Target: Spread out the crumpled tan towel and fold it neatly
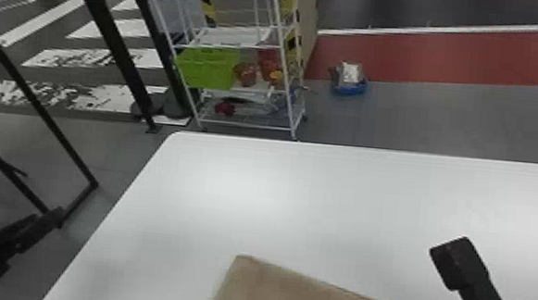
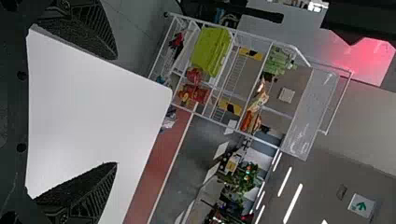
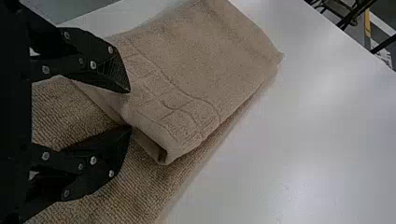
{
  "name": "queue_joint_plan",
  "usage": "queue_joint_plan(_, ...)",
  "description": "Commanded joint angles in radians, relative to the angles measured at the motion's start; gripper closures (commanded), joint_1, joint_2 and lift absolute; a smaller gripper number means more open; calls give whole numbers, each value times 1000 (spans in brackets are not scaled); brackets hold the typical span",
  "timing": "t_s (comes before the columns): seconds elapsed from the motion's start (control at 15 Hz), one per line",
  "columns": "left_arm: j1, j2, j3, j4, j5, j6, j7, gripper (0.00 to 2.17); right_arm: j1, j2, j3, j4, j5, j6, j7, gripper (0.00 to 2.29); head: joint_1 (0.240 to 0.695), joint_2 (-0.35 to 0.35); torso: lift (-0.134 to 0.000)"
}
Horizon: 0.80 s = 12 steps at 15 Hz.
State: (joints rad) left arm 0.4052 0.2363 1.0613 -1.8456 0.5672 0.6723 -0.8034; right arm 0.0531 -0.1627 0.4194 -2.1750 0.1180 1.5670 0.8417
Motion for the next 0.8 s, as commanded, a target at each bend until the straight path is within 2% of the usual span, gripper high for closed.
queue_joint_plan(0.0,-3,0,-1,5,-3,-1,1,76,-10,2,4,11,0,5,0,761,695,350,-122)
queue_joint_plan(0.2,-5,-2,-1,6,-4,-1,1,76,-16,2,6,12,-1,5,5,768,695,350,-122)
queue_joint_plan(0.33,-5,-3,-3,6,-4,-1,1,76,-22,0,7,14,2,5,17,1028,695,350,-122)
queue_joint_plan(0.53,-5,-5,-4,6,-4,-1,1,76,-26,2,9,15,3,5,17,1035,695,350,-122)
queue_joint_plan(0.6,-5,-5,-4,5,-4,-1,1,76,-27,2,9,17,3,5,17,1170,695,350,-122)
queue_joint_plan(0.73,-6,-6,-4,6,-4,-1,1,76,-29,2,7,15,0,5,17,1180,695,350,-122)
